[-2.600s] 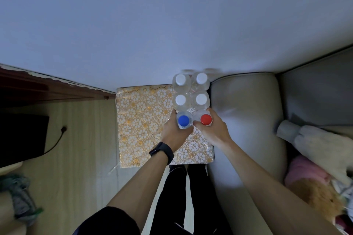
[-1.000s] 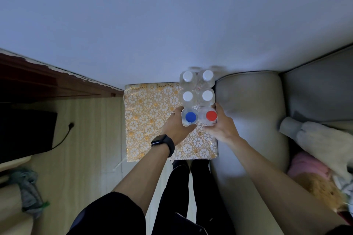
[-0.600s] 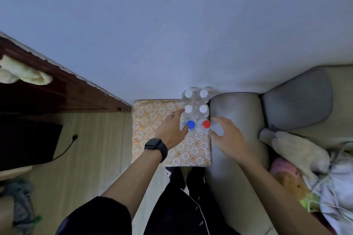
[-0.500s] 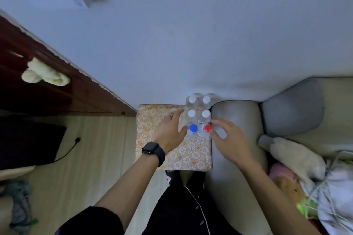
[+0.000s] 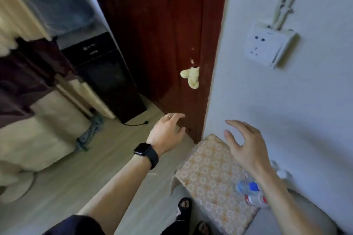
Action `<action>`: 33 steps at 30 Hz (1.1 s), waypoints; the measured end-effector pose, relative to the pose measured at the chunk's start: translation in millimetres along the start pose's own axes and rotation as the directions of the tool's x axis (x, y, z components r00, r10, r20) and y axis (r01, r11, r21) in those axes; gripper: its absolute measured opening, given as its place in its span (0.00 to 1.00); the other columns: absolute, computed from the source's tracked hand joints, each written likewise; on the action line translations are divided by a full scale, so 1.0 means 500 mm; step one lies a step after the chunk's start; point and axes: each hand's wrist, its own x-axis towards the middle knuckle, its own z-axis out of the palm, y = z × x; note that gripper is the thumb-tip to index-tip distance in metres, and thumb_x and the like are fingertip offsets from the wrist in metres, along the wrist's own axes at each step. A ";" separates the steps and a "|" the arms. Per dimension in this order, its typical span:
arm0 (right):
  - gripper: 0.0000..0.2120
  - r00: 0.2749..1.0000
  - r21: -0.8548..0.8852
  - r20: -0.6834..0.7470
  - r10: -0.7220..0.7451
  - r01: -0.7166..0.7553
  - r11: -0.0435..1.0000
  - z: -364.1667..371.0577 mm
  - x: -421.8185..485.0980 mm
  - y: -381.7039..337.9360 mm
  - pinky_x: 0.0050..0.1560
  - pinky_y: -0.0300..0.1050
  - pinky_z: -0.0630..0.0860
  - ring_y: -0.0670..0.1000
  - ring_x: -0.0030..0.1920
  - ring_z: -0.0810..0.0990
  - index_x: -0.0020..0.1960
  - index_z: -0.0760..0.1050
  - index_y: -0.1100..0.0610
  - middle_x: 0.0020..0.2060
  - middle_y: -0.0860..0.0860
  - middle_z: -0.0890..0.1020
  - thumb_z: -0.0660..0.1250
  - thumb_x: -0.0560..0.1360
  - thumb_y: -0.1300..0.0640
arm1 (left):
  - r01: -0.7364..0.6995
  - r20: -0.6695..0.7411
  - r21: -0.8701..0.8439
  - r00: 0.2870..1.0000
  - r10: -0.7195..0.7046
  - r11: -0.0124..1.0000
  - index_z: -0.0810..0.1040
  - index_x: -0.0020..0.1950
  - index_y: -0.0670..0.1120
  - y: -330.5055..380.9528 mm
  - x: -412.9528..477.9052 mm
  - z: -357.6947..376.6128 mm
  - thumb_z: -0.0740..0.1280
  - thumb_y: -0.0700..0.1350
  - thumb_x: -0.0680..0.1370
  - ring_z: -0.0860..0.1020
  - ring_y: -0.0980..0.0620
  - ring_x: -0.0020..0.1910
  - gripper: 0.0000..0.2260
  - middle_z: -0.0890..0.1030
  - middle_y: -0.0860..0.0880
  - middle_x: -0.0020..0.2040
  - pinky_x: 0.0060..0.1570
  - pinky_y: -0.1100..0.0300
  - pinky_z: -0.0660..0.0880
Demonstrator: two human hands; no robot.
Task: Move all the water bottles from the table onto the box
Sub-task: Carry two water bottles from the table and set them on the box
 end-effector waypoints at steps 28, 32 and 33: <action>0.21 -0.248 0.670 0.486 -0.838 0.722 0.175 0.791 -0.784 -1.258 0.73 0.52 0.66 0.52 0.71 0.68 0.68 0.75 0.43 0.63 0.44 0.79 0.66 0.77 0.40 | 0.800 -0.591 -0.583 -0.296 -0.750 0.144 0.75 0.69 0.50 -0.594 -1.525 -0.416 0.68 0.51 0.78 0.75 0.48 0.66 0.19 0.78 0.49 0.67 0.65 0.53 0.72; 0.22 -0.364 0.730 0.445 -0.818 0.677 0.096 0.860 -0.924 -1.356 0.73 0.52 0.66 0.52 0.72 0.67 0.69 0.74 0.43 0.64 0.43 0.78 0.64 0.77 0.39 | 0.767 -0.551 -0.640 -0.425 -0.719 0.037 0.75 0.69 0.52 -0.631 -1.658 -0.435 0.67 0.52 0.78 0.74 0.47 0.66 0.19 0.78 0.48 0.66 0.64 0.52 0.72; 0.23 -0.388 0.742 0.437 -0.811 0.665 0.082 0.880 -0.953 -1.379 0.73 0.52 0.66 0.52 0.72 0.67 0.69 0.73 0.43 0.64 0.43 0.77 0.64 0.77 0.38 | 0.764 -0.540 -0.645 -0.441 -0.717 0.016 0.75 0.68 0.52 -0.642 -1.684 -0.444 0.67 0.52 0.78 0.74 0.47 0.66 0.19 0.78 0.48 0.66 0.65 0.52 0.71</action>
